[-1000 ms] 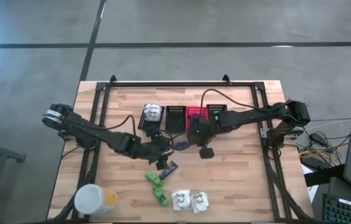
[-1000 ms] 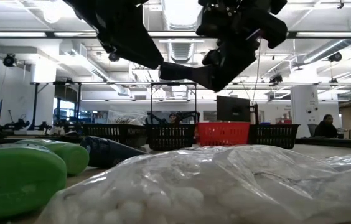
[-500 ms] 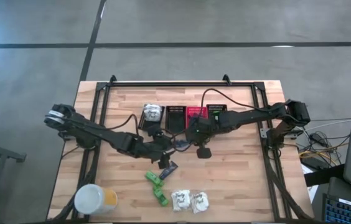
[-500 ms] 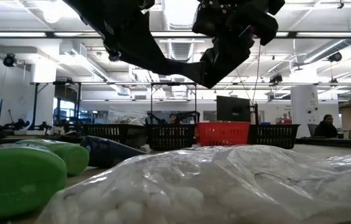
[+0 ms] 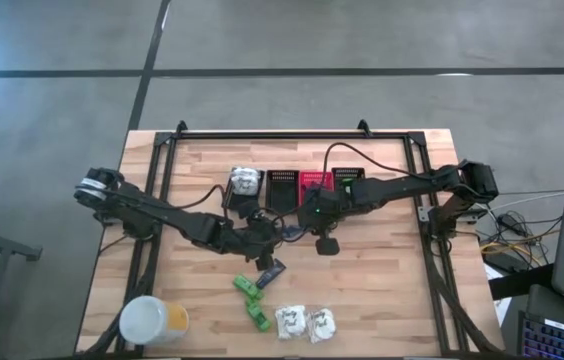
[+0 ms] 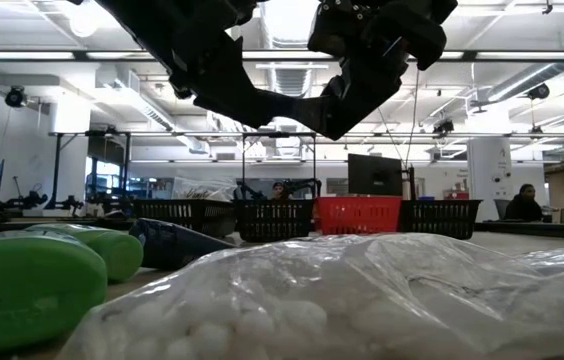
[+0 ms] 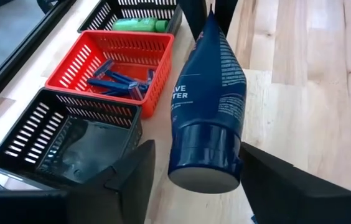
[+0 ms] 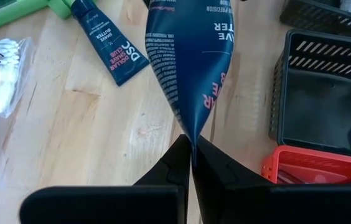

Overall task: Pick & Place Travel size toiletries
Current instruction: Put the shaving cream into the middle left black bin

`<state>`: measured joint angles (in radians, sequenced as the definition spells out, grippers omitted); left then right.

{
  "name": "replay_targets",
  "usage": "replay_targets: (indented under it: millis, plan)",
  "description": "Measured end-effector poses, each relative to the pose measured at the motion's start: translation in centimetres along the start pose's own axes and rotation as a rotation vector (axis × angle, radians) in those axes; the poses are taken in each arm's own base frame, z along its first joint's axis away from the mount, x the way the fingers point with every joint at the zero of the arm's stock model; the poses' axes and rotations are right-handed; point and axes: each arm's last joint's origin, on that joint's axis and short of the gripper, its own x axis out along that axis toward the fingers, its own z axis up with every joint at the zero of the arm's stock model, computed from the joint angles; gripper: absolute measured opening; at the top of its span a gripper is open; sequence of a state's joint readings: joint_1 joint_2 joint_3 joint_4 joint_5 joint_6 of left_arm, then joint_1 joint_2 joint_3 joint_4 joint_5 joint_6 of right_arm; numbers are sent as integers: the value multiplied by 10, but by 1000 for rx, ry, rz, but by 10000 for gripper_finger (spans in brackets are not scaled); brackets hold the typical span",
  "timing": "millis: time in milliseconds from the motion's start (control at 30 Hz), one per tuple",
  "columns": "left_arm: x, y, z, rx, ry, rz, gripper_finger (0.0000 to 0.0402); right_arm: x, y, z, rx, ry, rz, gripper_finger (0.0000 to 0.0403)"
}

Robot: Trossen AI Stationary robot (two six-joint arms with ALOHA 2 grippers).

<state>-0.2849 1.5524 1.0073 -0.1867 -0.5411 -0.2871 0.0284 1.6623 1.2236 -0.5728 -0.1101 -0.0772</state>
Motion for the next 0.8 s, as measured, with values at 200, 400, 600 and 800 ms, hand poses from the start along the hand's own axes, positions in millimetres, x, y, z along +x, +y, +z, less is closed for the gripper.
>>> replay_targets:
  millis: [200,400,600,800]
  plan:
    - [1,1,0,-3,0,6,190,0,0,0,-1,1,3,8]
    - [1,2,1,-8,-7,5,187,0,0,0,0,2,3,8]
    - [1,1,2,-17,-17,1,204,0,0,-1,0,6,-4,8]
    - [1,1,3,-18,-18,0,240,0,-2,-1,4,7,-8,8]
